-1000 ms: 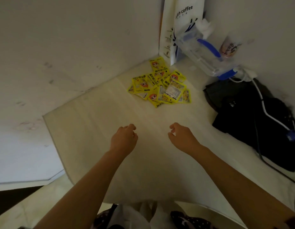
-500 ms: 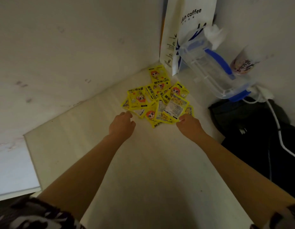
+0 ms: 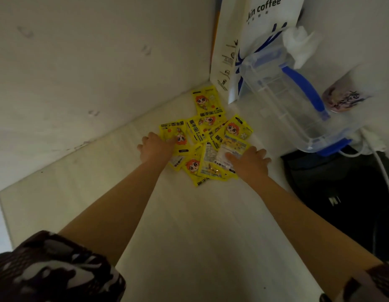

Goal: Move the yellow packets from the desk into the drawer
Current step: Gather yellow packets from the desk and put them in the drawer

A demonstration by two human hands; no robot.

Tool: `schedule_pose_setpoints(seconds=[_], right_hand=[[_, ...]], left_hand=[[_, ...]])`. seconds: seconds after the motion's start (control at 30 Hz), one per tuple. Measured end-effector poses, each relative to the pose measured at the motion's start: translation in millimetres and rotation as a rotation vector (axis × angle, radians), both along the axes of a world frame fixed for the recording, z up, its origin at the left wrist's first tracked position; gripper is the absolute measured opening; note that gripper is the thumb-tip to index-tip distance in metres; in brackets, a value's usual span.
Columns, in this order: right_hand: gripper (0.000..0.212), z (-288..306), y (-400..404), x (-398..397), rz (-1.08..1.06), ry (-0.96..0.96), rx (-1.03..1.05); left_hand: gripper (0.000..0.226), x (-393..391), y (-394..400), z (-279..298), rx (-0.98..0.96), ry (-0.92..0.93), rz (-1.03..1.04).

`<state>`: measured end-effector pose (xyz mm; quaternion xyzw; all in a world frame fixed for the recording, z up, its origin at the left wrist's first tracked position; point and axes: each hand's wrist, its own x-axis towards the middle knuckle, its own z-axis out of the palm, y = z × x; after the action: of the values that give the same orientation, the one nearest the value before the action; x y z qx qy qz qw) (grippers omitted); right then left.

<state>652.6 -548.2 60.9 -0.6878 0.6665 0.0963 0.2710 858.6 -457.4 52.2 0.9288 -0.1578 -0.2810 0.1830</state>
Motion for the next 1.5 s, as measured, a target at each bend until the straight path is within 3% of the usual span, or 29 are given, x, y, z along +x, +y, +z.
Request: schedule_pose_setpoints(seconds=[0.13, 0.23, 0.4, 0.5, 0.63, 0.73, 0.87, 1.1, 1.23, 1.37, 1.5], right_hand=[[0.082, -2, -5, 10, 0.001, -0.026, -0.044], [0.081, -2, -9, 13, -0.01, -0.081, -0.068], [0.075, -4, -9, 11, -0.032, -0.309, -0.047], [0.077, -1, -9, 8, -0.129, -0.467, -0.005], [0.044, 5, -8, -3, -0.047, -0.428, 0.054], [0.032, 9, -7, -17, -0.017, -0.474, 0.057], [0.036, 20, -9, -41, 0.189, -0.383, 0.054], [0.036, 21, -26, -54, 0.585, -0.171, 0.017], [0.029, 9, -32, -40, 0.672, -0.061, -0.08], [0.045, 1, -38, -32, 0.804, 0.023, -0.093], [0.045, -2, -33, -34, 0.812, 0.089, -0.085]], left_hand=[[0.091, -4, -14, 1, 0.087, -0.072, -0.022], [0.092, -1, -16, -2, 0.106, -0.059, -0.022], [0.075, 5, -11, 3, 0.052, 0.03, 0.016], [0.072, 8, -3, 7, -0.081, 0.112, 0.083], [0.054, 16, 15, 14, -0.21, 0.186, 0.083], [0.031, 25, 31, 18, -0.248, 0.26, 0.036], [0.017, 33, 44, 29, -0.118, 0.18, -0.236], [0.047, 38, 31, 31, 0.153, -0.174, -0.812], [0.047, 33, 14, 20, 0.146, -0.218, -0.982], [0.054, 37, 8, 9, 0.139, -0.182, -1.112], [0.052, 40, 13, 5, 0.157, -0.226, -1.071]])
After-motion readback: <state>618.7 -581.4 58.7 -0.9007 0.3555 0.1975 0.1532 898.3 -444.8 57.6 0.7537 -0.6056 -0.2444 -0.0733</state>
